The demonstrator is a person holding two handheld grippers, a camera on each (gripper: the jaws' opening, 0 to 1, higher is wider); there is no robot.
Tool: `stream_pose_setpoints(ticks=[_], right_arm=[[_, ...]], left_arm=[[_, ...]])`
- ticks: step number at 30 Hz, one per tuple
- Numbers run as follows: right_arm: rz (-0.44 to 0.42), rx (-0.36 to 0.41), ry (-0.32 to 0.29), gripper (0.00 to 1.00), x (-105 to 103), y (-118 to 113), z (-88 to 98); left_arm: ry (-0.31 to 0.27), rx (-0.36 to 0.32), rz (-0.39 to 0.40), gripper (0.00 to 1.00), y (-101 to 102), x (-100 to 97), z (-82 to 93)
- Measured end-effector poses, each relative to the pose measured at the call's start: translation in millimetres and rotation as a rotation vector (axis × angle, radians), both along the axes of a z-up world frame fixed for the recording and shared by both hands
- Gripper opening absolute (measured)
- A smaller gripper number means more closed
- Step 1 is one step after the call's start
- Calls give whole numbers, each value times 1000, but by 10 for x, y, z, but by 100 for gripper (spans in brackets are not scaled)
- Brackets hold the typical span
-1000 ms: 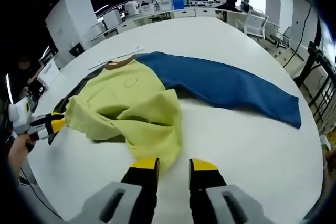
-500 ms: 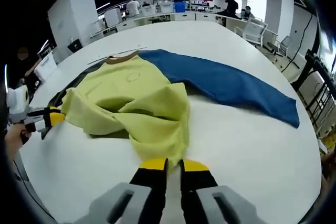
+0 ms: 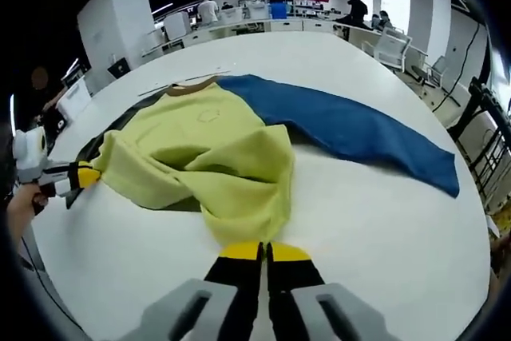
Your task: Fold the garment on the visible template until the final outline fits inside the template.
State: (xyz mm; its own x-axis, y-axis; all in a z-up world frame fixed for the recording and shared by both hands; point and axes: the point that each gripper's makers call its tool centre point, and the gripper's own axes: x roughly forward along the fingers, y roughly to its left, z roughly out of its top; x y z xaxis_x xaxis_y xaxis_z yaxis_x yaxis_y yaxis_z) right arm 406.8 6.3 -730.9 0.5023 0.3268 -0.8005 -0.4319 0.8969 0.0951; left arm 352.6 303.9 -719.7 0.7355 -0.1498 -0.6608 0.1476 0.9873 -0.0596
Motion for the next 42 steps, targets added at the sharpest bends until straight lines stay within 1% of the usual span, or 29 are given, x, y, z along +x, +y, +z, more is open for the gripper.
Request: stream_pose_setpoints(ticks=[3,5,6,9,12,15,16,17,23,32,35,37,39,41,42], right_arm=[[27,-5,-2,0,-48,-21,27],[50,-6,-8,0,-83,-34,56],[62,-7,-9,0,-105,-43,74],[96,-3,-9,0,-167,-62,114],[134,-14,-15,0,-221,-93,150],[206,-19,-37,0,-271,-85,195],[209,-20,-37,0,-281,-88,199],[231,-21,-30,0,-319,-83,204],[250,4,-25,0,-408,-74,259],[280,26,1,0,-578,-115,310],[289,38,11,0,-634,-141,337],[297,44,13,0,-663,-150,351],[310,50,25,0,-706,-157,356],[314,50,23,0,-725,-170,363],[321,50,27,0,-745,-179,361]], left_arm=[[0,0,-2,1,-12,-79,65],[13,-19,-3,1,-43,-171,88],[34,-32,-8,1,-68,-249,76],[68,-24,-26,1,-99,-404,55],[70,-25,-14,1,-85,-520,89],[65,-39,8,1,-72,-607,134],[66,-40,10,1,-75,-632,144],[64,-38,15,1,-80,-667,161],[59,-21,16,1,-123,-802,234],[65,-35,57,1,-154,-1065,353],[69,-49,85,1,-145,-1140,393],[65,-48,85,1,-160,-1192,415],[70,-50,87,1,-168,-1235,414],[80,-47,96,1,-173,-1299,402],[95,-48,106,1,-189,-1347,384]])
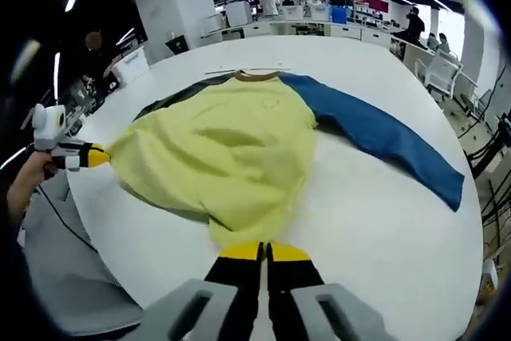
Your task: Fold the garment on the visible template until the final outline fits inside the template.
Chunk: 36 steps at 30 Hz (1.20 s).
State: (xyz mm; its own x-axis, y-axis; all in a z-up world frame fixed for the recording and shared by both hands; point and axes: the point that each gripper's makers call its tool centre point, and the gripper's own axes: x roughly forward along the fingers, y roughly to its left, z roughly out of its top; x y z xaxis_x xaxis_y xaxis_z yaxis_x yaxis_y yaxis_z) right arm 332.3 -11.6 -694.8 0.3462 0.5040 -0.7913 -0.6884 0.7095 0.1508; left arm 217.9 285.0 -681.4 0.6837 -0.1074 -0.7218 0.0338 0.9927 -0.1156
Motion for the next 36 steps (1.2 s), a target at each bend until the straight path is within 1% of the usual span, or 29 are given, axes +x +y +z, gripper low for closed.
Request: stream_pose_setpoints(ticks=[2,3,9,11,19,24,27,30,34,36], right_arm=[[-8,19,23,0,-38,-12,3],[-6,20,22,0,-43,-22,5],[6,-12,16,0,-91,-115,-16],[7,-18,18,0,-101,-135,-35],[14,-54,31,0,-161,-191,-180],[7,-72,49,0,-201,-242,-277],[3,-75,53,0,-222,-262,-299],[-4,-74,60,0,-238,-272,-305],[-16,-73,60,0,-247,-288,-322],[-19,-78,58,0,-256,-294,-332]], left_arm=[[15,1,-6,1,-21,-68,-19],[16,1,2,1,-17,-93,-21],[43,-3,24,1,-31,-295,-49],[41,-10,30,1,-36,-335,-62],[60,-7,49,1,-39,-420,-140],[87,21,32,1,-53,-478,-226],[101,29,27,1,-65,-511,-260],[106,26,33,1,-72,-537,-274],[102,-2,65,1,-75,-573,-289],[104,-9,67,1,-80,-588,-301]])
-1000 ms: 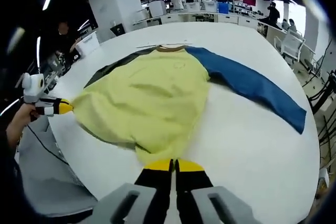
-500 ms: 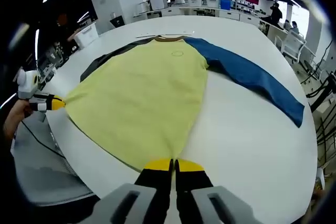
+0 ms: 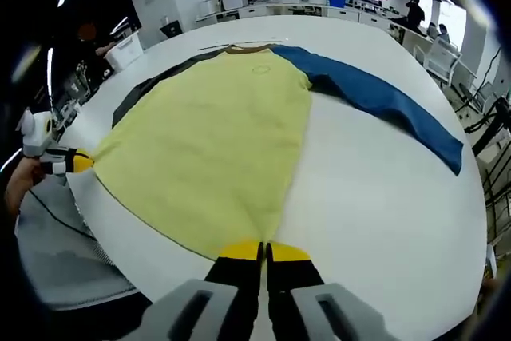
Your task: Fold the garment on the visible template until the final outline fits inside the template.
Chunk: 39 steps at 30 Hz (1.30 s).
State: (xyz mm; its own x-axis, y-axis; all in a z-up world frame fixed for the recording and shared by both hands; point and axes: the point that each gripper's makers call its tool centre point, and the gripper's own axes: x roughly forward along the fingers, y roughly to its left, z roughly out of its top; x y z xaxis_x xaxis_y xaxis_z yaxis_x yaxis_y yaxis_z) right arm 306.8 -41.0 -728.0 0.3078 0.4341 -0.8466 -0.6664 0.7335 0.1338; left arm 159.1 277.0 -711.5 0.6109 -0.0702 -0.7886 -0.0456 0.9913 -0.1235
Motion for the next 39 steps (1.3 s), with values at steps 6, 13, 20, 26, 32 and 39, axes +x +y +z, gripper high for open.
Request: stream_pose_setpoints(ticks=[6,13,20,26,32,39], right_arm=[[-10,-5,1,0,-17,-19,-27],[-21,-2,4,0,-14,-32,-35],[-13,-18,-3,0,-12,-23,-59],[-18,-17,-3,0,-8,-28,-56],[-22,-12,2,0,-13,-21,-56],[-40,4,2,6,-16,22,-41]], left_arm=[[10,-2,8,1,-19,-38,-20],[38,-1,21,1,-13,-91,-80],[54,30,1,1,-18,-114,-132],[76,41,21,0,16,-150,-153],[65,50,3,0,28,-171,-149],[53,50,24,6,64,-180,-75]])
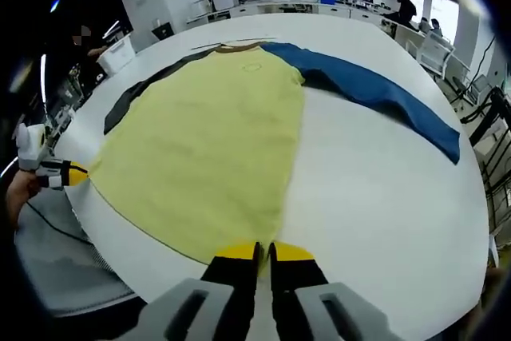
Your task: Fold the garment on the visible template until the final outline fits inside the template.
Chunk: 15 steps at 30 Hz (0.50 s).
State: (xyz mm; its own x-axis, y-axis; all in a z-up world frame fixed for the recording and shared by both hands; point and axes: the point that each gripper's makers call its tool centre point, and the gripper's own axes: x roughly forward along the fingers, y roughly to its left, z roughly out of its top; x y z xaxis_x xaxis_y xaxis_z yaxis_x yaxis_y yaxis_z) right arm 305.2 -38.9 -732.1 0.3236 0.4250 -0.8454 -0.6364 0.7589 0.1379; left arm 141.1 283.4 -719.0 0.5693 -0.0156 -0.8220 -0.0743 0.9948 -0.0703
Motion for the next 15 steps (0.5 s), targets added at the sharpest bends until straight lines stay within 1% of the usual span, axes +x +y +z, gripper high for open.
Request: stream_pose_setpoints(ticks=[4,7,8,9,10,11,13,15], right_arm=[[-1,12,3,24,-20,46,31],[10,27,-14,29,-18,88,93],[11,33,-16,31,-17,97,113],[10,40,-20,32,-7,107,148],[10,43,-27,35,5,113,174],[11,51,-45,38,37,120,218],[7,59,-63,44,85,117,290],[-5,61,-66,48,137,90,347]], left_arm=[[-18,-9,17,15,22,-8,72],[-62,-1,21,24,35,32,171],[-75,1,35,27,50,46,209],[-83,4,46,34,63,55,233],[-107,13,42,39,68,87,279],[-124,16,53,44,79,110,315],[-143,18,62,50,92,142,384],[-162,17,77,57,108,173,446]])
